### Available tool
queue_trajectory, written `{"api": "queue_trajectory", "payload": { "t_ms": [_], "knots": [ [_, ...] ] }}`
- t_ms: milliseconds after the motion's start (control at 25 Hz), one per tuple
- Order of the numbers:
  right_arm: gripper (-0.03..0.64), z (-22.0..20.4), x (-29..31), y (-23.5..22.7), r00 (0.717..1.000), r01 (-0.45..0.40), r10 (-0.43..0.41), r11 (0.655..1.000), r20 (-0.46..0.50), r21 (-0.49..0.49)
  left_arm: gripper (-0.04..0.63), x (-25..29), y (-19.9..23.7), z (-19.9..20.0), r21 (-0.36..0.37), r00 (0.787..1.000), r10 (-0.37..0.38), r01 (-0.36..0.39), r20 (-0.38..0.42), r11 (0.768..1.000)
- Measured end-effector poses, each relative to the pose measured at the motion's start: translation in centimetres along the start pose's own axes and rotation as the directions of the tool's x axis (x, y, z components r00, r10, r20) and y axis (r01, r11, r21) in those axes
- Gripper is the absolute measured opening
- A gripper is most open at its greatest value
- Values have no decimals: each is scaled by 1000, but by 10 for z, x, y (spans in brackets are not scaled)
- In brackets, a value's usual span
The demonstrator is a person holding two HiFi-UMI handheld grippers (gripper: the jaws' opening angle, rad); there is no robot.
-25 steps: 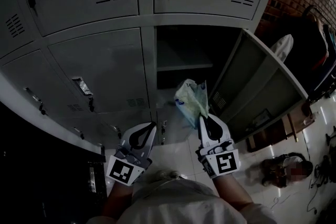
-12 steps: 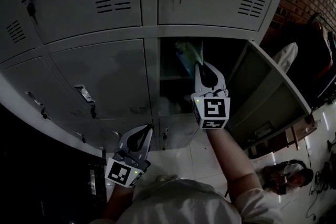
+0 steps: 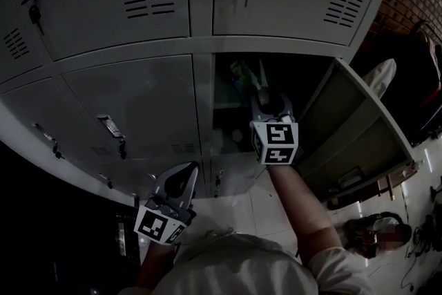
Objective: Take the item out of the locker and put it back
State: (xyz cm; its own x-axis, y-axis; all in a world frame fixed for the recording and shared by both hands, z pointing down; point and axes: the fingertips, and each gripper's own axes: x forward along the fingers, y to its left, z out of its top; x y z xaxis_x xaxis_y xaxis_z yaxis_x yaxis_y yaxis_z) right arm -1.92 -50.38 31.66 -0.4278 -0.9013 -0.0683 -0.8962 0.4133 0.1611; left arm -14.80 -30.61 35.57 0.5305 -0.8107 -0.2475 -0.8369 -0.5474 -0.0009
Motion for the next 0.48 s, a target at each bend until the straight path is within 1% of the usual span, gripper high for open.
{"api": "queue_trajectory", "payload": {
  "t_ms": [40, 80, 200, 280, 360, 400, 440, 480],
  "knots": [
    [171, 4, -1, 0, 1000, -6, 6, 1000, 17, 6, -2, 1, 2, 0, 1, 1000, 2, -2, 1, 1000],
    [197, 8, -3, -1, 999, -8, 7, 1000, 39, 9, -2, 2, 3, 1, 3, 1000, 2, -2, 1, 1000],
    [250, 33, -18, -6, 991, 14, -15, 1000, 130, 10, -2, 5, 4, 1, 6, 1000, -2, 2, 1, 1000],
    [262, 52, -38, -4, 982, -5, -1, 999, 189, 35, -2, 6, 3, 3, 7, 1000, -6, 5, 6, 1000],
    [251, 61, -64, 5, 974, -57, 44, 997, 223, 54, -2, 7, 0, 4, 13, 1000, -12, 12, 8, 1000],
    [223, 59, -79, 11, 972, -77, 62, 995, 228, 58, -2, 8, 0, 5, 17, 1000, -15, 14, 9, 1000],
    [175, 53, -95, 16, 971, -90, 74, 994, 226, 62, -2, 8, -1, 5, 20, 1000, -16, 16, 10, 1000],
    [143, 42, -109, 20, 973, -100, 83, 993, 215, 69, -2, 8, -1, 6, 21, 1000, -15, 15, 11, 1000]
  ]
}}
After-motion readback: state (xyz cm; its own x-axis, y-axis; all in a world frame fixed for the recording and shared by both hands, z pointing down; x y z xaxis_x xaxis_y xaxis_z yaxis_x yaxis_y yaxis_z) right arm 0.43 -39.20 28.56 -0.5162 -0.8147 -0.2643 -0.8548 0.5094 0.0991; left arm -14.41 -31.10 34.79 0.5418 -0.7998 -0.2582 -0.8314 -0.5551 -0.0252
